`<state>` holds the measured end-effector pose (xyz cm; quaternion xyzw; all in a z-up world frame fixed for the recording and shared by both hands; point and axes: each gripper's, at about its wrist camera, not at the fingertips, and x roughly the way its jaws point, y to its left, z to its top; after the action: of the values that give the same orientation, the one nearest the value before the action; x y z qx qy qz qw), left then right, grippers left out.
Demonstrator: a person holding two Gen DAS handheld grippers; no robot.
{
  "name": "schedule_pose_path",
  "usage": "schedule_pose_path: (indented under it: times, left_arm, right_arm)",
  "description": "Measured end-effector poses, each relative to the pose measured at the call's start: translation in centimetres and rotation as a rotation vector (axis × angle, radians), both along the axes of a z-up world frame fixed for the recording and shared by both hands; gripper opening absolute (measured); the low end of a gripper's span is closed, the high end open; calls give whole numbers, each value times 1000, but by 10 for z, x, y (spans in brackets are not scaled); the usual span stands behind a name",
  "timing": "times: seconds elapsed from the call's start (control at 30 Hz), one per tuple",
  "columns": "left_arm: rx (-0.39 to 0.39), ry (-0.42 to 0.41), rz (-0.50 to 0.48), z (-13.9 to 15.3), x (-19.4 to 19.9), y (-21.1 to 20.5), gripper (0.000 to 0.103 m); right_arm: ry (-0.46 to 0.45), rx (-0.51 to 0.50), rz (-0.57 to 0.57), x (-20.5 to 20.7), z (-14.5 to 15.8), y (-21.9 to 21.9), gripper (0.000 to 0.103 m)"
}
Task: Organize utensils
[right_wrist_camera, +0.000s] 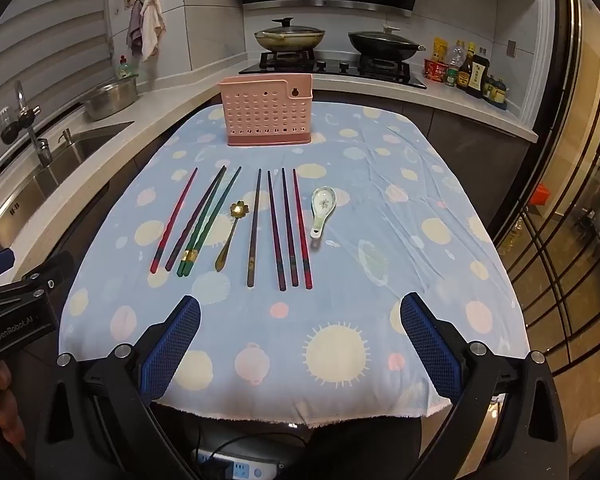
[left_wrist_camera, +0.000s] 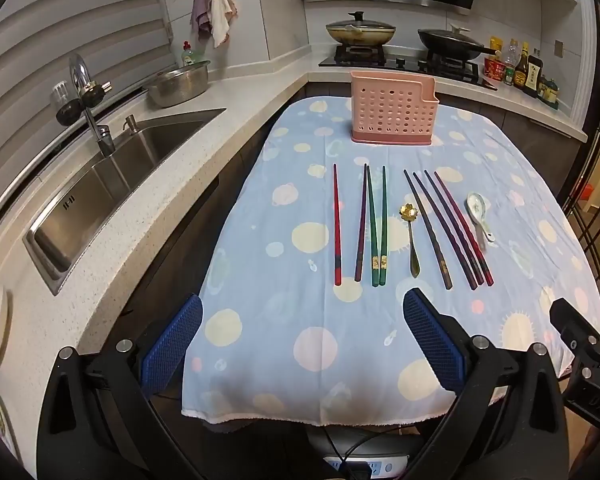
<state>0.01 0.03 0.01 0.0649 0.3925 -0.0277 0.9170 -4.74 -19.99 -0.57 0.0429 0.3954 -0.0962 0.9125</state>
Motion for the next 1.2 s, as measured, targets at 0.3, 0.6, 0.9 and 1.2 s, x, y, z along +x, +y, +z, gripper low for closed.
schedule_pose_path:
  times: [0.3,0.6,0.9,1.2]
  left_arm:
    - [11,-17,-3,0,-1,-1,96]
    - [11,-15,-3,-2,0,0,96]
    - [14,-15,-3,3,-2,1,96]
    - [14,-13,-4,3,-1,3,96]
  right_arm:
    - [3,-1,-2,0,0,1,96]
    - [1,-3,0,1,-1,1,96]
    - [4,1,-2,1,-3,1,96]
    - [4,1,-2,1,-3,1,96]
